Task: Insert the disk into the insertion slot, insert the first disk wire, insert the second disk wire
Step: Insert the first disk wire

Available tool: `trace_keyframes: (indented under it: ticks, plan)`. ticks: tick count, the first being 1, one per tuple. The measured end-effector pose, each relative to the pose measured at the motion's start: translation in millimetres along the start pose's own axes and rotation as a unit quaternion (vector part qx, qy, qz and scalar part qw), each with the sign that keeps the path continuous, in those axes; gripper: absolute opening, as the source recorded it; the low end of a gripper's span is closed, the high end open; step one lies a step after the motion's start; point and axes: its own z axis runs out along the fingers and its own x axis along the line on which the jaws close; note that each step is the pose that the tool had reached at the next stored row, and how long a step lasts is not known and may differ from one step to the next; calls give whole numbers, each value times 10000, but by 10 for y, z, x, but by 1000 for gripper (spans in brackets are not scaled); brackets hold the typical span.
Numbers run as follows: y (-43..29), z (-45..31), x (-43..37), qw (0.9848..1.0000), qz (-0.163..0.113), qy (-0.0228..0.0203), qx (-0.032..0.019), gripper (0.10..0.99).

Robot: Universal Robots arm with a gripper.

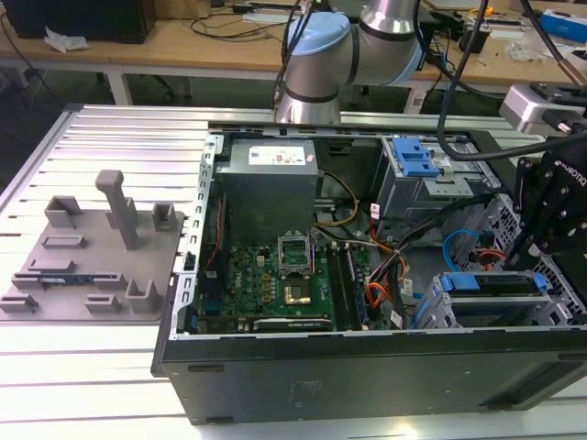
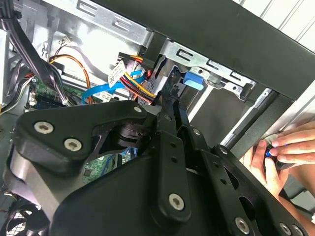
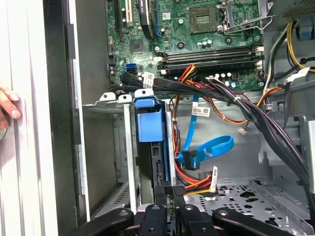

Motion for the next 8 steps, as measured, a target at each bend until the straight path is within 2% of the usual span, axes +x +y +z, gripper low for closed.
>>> trace_keyframes:
  ticks: [8]
  plan:
    - [9,2,16,10000,-20,1,5,165]
